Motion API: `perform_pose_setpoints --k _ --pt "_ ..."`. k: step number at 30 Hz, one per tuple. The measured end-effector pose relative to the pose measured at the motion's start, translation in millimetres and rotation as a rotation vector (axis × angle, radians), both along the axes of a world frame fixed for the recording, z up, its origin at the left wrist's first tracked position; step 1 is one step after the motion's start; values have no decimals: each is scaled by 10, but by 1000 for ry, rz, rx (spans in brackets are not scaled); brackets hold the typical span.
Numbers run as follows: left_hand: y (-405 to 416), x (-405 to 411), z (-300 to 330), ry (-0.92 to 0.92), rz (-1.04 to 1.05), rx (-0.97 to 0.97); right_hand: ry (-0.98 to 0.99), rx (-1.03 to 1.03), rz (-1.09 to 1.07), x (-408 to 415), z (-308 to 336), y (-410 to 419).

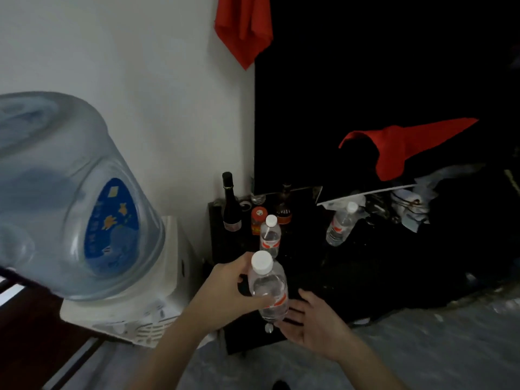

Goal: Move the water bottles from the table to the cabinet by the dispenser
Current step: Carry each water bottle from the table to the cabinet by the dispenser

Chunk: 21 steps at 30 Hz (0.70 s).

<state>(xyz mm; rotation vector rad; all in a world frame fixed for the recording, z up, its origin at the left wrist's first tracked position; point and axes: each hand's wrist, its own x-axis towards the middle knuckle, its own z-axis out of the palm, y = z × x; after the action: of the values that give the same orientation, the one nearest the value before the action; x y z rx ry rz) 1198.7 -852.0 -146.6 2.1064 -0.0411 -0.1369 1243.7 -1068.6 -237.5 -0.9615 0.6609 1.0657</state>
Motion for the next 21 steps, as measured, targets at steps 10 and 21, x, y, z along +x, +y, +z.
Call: perform_pose_setpoints --k 10,21 --pt "-274 516 -599 40 56 90 102 -85 34 726 -693 -26" --pt "-396 878 -1339 85 97 126 51 -209 30 1140 -1222 65"
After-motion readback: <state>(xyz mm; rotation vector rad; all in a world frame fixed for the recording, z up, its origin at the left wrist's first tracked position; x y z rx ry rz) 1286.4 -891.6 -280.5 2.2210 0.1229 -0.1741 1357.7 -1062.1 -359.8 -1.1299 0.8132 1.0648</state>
